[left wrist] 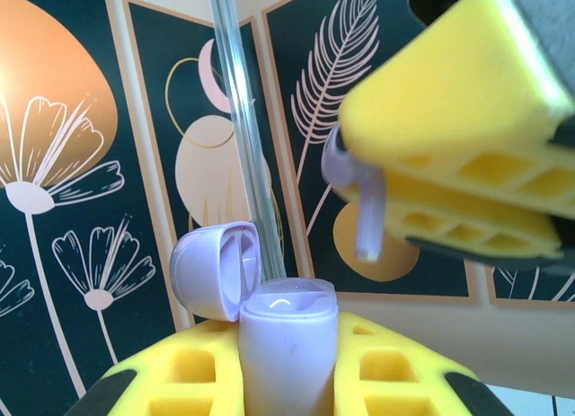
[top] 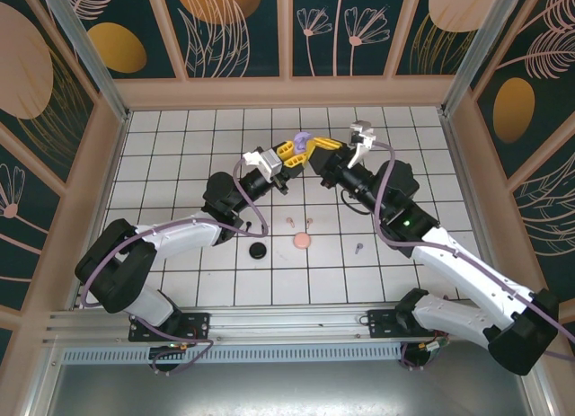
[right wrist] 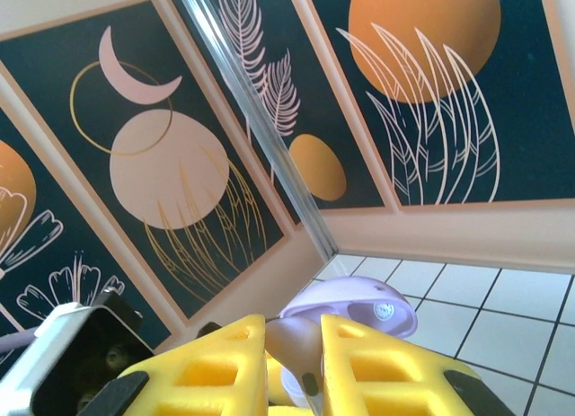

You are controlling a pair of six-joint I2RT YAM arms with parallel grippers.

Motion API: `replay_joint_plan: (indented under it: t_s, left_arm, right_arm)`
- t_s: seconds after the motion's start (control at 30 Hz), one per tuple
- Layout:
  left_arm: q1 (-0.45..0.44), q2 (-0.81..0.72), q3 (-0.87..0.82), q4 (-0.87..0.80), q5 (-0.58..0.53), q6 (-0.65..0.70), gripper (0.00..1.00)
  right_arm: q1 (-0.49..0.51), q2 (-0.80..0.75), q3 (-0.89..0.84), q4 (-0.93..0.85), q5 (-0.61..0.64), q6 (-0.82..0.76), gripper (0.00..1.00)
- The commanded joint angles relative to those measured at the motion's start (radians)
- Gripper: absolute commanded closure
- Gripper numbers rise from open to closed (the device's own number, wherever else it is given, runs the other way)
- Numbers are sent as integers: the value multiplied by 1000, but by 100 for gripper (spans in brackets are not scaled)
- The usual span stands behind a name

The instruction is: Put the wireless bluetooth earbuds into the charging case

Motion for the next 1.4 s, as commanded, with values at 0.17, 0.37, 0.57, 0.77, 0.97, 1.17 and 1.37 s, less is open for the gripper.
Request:
replay_joint_plan:
  t_s: [0.17, 0.37, 0.57, 0.77, 0.97, 1.17, 1.37]
  left_arm:
    - [-9, -22, 31, 24, 21, 10, 100]
    - [-10, -21, 29, 15, 24, 10, 100]
    - [-11, -20, 29, 11, 21, 10, 100]
    - [-10, -20, 32, 2, 27, 7, 100]
    - [-10, -25, 36, -6, 31, 7, 100]
    - [-10, -34, 41, -19, 32, 14, 100]
    - [-10, -40, 43, -23, 35, 16, 100]
  right_arm:
    - [-3, 25, 16, 53, -11, 18, 82]
    - [-4, 26, 21, 47, -3, 22, 82]
    - [-4, -13, 46, 29, -19, 28, 83]
    - [-5, -39, 62, 26, -17, 28, 83]
    - [-4, 7, 81, 17, -20, 19, 84]
    - [-6, 32, 69, 14, -7, 16, 84]
    - [-10, 37, 47, 6, 12, 13, 84]
